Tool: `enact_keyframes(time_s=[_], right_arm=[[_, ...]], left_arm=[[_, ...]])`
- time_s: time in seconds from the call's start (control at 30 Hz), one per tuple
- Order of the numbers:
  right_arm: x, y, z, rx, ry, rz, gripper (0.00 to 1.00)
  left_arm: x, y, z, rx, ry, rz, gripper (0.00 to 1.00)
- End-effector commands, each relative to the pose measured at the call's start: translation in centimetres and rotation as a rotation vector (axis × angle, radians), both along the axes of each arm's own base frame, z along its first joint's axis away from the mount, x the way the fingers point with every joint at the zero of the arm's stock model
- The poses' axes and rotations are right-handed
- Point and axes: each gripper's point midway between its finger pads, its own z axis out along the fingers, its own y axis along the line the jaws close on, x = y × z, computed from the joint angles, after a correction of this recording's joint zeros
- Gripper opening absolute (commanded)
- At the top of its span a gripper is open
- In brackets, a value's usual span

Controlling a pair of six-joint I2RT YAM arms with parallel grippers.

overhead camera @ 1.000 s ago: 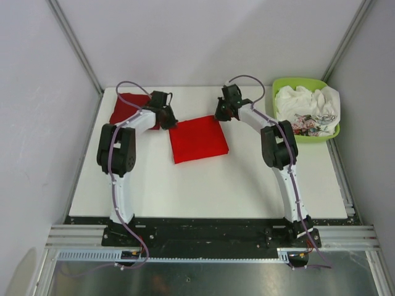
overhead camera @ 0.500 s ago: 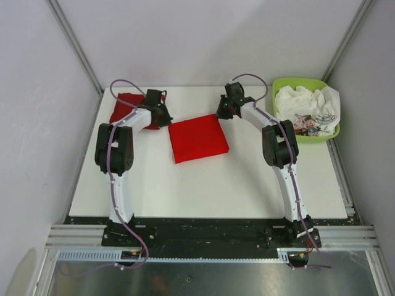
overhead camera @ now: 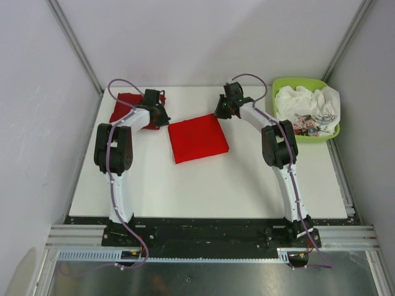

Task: Fold and stack the t-shirts
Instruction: Fold the long partially folded tshirt into a neat square

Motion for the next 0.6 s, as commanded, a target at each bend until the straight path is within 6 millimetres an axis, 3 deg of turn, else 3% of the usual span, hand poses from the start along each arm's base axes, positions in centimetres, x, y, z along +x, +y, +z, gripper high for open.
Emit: enact_keyframes(time_s=[0.0, 0.17, 0.27, 0.37, 0.57], right_arm=[[1.1, 0.6, 5.4, 0.070, -0.099, -0.009, 0.17], [1.3, 1.0, 7.7, 0.104, -0.139, -0.007, 0.17], [1.3, 1.5, 8.0, 0.122, -0.140, -0.002, 0.18], [1.3, 1.7, 7.1, 0.124, -0.126, -0.003, 0.18], [2.0, 1.0, 3.4, 0.136, -0.067, -0.028, 0.17]], left_arm=[[0.3, 1.0, 0.3, 0.042, -0.023, -0.007, 0.00], [0.9, 1.2, 2.7, 0.043, -0.073, -0.011, 0.00], [1.1, 1.2, 3.8, 0.038, -0.095, -0.010, 0.00], [1.1, 1.2, 4.8, 0.034, -0.112, -0.010, 0.00], [0.9, 1.2, 7.3, 0.024, -0.154, -0.016, 0.00]])
